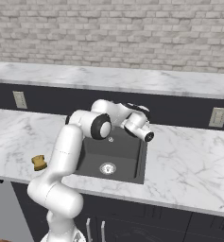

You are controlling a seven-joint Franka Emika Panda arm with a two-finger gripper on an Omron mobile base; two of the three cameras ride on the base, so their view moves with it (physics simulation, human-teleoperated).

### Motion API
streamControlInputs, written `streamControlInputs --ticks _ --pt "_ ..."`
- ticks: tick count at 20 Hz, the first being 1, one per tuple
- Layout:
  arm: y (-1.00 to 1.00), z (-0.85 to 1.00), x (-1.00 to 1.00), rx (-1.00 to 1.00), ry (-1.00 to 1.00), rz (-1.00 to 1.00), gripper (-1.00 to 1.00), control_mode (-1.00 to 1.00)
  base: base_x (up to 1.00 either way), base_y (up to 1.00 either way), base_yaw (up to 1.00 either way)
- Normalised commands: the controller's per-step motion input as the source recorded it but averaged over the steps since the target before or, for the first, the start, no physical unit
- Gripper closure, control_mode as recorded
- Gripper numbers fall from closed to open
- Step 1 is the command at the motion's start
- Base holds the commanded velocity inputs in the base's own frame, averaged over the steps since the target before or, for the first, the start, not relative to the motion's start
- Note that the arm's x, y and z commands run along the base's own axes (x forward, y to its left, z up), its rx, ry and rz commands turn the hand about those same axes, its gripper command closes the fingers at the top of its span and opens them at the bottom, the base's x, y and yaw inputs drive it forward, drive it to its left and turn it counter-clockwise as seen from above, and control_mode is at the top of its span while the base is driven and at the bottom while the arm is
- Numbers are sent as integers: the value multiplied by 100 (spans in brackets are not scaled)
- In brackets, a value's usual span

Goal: Soak the sponge with water for a few seconds and then drop it inside the sink.

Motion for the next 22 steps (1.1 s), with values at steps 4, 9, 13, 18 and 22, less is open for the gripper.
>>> streamControlInputs --ticks 4,9,13,18,22 --pt "-24 -10 11 0 0 -5 -100 -100 0 0 0" --pt "-31 -10 17 0 0 -2 -100 -100 0 0 0" --pt "-33 -10 18 0 0 -1 -100 -100 0 0 0" --pt "-37 -13 15 0 0 -2 -100 -100 0 0 0" --pt "-36 -23 20 0 0 -4 -100 -100 0 0 0"
